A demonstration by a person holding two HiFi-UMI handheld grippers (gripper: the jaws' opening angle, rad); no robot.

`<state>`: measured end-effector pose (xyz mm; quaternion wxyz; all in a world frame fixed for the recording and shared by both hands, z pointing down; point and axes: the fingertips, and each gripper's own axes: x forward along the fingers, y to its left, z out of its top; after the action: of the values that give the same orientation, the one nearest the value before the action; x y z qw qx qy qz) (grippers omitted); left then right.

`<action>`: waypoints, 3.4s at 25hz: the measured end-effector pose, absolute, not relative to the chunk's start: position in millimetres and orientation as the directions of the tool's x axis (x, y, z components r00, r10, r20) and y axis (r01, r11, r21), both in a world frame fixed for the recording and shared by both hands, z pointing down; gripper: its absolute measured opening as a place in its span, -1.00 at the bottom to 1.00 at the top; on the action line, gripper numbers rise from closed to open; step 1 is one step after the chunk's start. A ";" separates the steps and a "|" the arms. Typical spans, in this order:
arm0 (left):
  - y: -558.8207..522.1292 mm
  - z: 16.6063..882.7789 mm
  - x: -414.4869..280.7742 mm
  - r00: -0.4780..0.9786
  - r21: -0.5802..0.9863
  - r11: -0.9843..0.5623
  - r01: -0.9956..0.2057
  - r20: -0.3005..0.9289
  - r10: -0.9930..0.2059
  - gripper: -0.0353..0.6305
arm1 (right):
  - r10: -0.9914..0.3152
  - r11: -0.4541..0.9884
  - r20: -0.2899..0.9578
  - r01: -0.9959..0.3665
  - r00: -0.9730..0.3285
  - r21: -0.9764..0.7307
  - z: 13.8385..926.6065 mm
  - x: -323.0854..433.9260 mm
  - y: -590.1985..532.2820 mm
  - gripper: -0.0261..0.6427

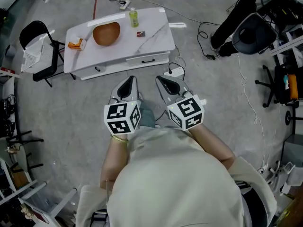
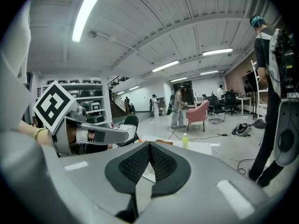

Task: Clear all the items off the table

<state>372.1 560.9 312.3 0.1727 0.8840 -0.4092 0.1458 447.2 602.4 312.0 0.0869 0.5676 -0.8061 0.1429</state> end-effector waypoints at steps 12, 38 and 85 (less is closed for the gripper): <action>462.7 308.3 372.6 0.636 0.197 -0.618 -0.761 0.416 -0.650 -0.87 | -0.893 0.274 0.324 -0.948 -0.313 -0.163 307.9 452.2 508.6 -0.94; 286.9 319.4 360.6 0.654 0.199 -0.644 -0.739 0.439 -0.616 -0.87 | -0.897 0.226 0.350 -0.960 -0.271 -0.165 318.4 443.4 326.7 -0.94; 124.5 507.5 435.6 0.552 0.261 -0.516 -0.816 0.620 -0.558 -0.87 | -0.696 0.293 0.635 -0.940 -0.334 -0.173 518.7 543.8 148.6 -0.76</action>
<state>435.6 124.5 507.5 0.2720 0.8377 -0.4099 0.2371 543.8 148.6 518.7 0.2272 0.5306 -0.7712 0.2686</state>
